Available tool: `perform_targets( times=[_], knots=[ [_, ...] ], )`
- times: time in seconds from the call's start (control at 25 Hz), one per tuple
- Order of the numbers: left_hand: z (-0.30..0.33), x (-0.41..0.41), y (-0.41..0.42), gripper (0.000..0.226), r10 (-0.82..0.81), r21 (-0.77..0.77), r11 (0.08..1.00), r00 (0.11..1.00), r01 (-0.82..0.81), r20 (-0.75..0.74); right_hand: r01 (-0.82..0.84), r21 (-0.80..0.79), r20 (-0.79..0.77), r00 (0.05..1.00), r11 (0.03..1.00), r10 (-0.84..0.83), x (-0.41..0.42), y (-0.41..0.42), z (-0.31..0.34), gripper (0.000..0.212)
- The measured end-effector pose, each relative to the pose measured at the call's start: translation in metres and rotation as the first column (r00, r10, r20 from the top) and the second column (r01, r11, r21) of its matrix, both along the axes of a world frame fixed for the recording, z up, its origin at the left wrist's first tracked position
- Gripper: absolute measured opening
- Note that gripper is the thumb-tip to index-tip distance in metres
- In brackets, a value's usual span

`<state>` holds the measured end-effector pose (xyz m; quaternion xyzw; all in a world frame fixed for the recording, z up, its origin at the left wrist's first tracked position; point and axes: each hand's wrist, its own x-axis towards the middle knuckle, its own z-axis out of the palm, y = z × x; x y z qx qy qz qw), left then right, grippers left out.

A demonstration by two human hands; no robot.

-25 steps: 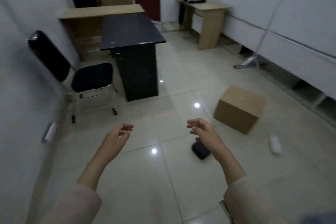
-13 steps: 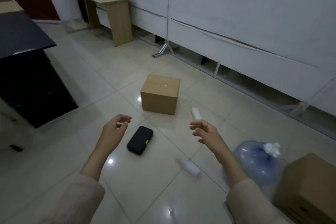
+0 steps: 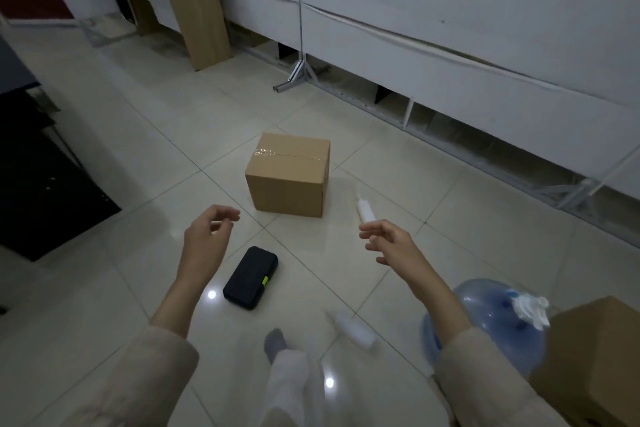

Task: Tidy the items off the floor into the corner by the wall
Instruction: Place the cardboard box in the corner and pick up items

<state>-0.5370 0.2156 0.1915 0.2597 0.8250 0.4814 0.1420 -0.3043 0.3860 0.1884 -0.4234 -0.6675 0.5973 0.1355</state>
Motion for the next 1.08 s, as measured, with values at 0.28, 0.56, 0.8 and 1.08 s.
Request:
perform_targets(
  times=[0.28, 0.56, 0.8, 1.08],
  knots=[
    [0.000, -0.128, 0.105, 0.021, -0.098, -0.002, 0.995, 0.995, 0.098, 0.020, 0.119, -0.048, 0.003, 0.993, 0.992, -0.119, -0.134, 0.100, -0.010, 0.027],
    [-0.019, -0.226, 0.192, 0.020, -0.102, -0.058, 0.993, 0.991, 0.107, 0.086, 0.139, -0.077, 0.051, 0.989, 0.987, -0.135, -0.240, 0.177, -0.031, 0.030],
    [-0.059, -0.292, 0.297, 0.022, -0.059, -0.111, 0.991, 0.985, 0.077, 0.163, 0.213, -0.107, 0.128, 0.972, 0.971, -0.199, -0.312, 0.292, -0.083, 0.033],
    [-0.163, -0.374, 0.428, 0.020, 0.044, -0.230, 0.973, 0.978, 0.003, 0.202, 0.211, -0.145, 0.272, 0.948, 0.967, -0.166, -0.416, 0.416, -0.204, 0.042]
  ],
)
